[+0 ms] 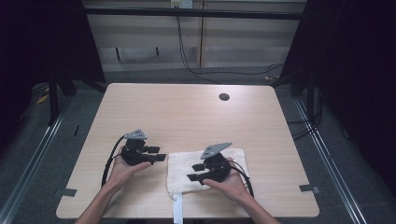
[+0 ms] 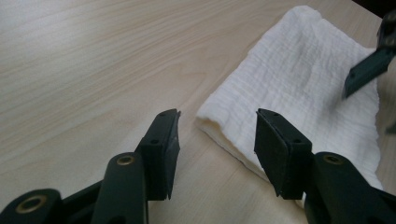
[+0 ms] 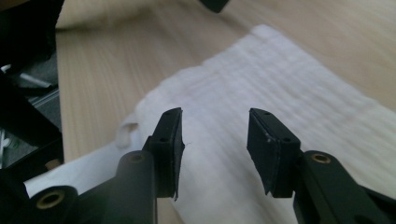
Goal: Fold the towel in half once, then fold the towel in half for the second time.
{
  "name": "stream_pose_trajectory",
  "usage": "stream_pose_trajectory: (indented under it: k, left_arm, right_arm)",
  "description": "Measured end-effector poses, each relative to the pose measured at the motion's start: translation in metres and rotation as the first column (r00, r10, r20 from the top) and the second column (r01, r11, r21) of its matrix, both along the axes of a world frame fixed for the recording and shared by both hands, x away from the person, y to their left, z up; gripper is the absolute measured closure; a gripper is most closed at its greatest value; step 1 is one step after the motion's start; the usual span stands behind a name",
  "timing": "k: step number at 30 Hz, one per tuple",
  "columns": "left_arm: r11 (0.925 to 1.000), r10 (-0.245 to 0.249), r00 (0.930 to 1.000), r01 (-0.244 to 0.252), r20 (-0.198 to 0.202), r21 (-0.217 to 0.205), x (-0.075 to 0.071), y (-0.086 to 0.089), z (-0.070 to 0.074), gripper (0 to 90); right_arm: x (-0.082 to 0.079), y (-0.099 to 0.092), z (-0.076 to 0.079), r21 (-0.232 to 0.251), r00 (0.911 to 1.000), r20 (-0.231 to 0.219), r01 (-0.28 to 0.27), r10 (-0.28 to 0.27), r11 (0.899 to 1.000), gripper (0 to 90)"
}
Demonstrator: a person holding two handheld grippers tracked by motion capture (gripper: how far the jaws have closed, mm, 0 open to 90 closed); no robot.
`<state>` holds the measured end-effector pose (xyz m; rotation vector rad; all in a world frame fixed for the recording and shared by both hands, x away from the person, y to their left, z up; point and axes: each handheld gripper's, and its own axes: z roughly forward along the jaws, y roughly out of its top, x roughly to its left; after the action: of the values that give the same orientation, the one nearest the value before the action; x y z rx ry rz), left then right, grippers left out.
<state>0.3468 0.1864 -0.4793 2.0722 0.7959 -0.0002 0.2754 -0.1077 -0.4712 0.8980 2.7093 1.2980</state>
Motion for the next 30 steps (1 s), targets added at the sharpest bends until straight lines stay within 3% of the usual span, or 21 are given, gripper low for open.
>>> stream_pose_trajectory:
  k: [6,8,12,13,15,17,19,23,25,27,30]
  left_arm:
    - [0.9998,0.019,0.9998,-0.019,0.005,0.001,0.003,0.007,0.001,49.6]
    - [0.9998,0.018,0.9998,-0.018,0.005,0.001,0.002,0.008,0.001,49.4]
    - [0.9999,0.016,0.9999,-0.016,-0.006,0.002,0.003,0.008,-0.001,48.4]
    - [0.9999,0.017,0.9999,-0.017,-0.003,0.002,0.003,0.008,-0.001,48.1]
    - [0.9997,0.020,0.9998,-0.020,0.009,0.013,0.004,0.008,0.000,48.1]
    - [0.9985,0.047,0.9982,-0.048,0.039,0.025,0.004,0.008,0.002,48.2]
    - [0.9982,0.060,0.9977,-0.060,0.032,-0.004,0.005,0.010,0.004,48.1]
    - [0.9985,0.053,0.9983,-0.053,0.024,0.009,0.004,0.012,0.003,47.2]
    - [0.9986,0.052,0.9984,-0.052,0.023,0.010,0.003,0.010,0.003,47.2]
    - [0.9986,0.053,0.9983,-0.053,0.024,0.007,0.003,0.009,0.003,47.2]
    - [0.9987,0.049,0.9986,-0.049,0.019,0.012,0.003,0.007,0.003,47.3]
  right_arm:
    - [0.000,0.041,-0.008,-0.014,0.9960,-0.022,-0.087,0.087,0.996,56.5]
    - [-0.001,0.054,-0.013,-0.051,0.9920,-0.047,-0.120,0.117,0.992,57.0]
    - [-0.004,0.066,-0.017,-0.079,0.9913,-0.017,-0.131,0.130,0.988,55.0]
    - [-0.002,0.068,-0.019,-0.083,0.9902,-0.009,-0.140,0.140,0.987,53.9]
    - [-0.002,0.070,-0.019,-0.135,0.9882,0.002,-0.152,0.153,0.979,53.0]
    - [-0.001,0.070,-0.021,-0.116,0.9860,-0.007,-0.166,0.166,0.979,50.8]
    - [-0.005,0.070,-0.022,-0.124,0.9860,0.020,-0.162,0.166,0.979,47.3]
    - [-0.013,0.071,-0.024,-0.156,0.9792,0.060,-0.183,0.194,0.971,45.4]
    - [-0.017,0.071,-0.024,-0.177,0.9757,0.101,-0.175,0.195,0.969,49.3]
    - [-0.017,0.071,-0.026,-0.169,0.9746,0.124,-0.164,0.186,0.972,51.8]
    - [-0.014,0.067,-0.026,-0.163,0.9764,0.128,-0.153,0.174,0.975,64.5]
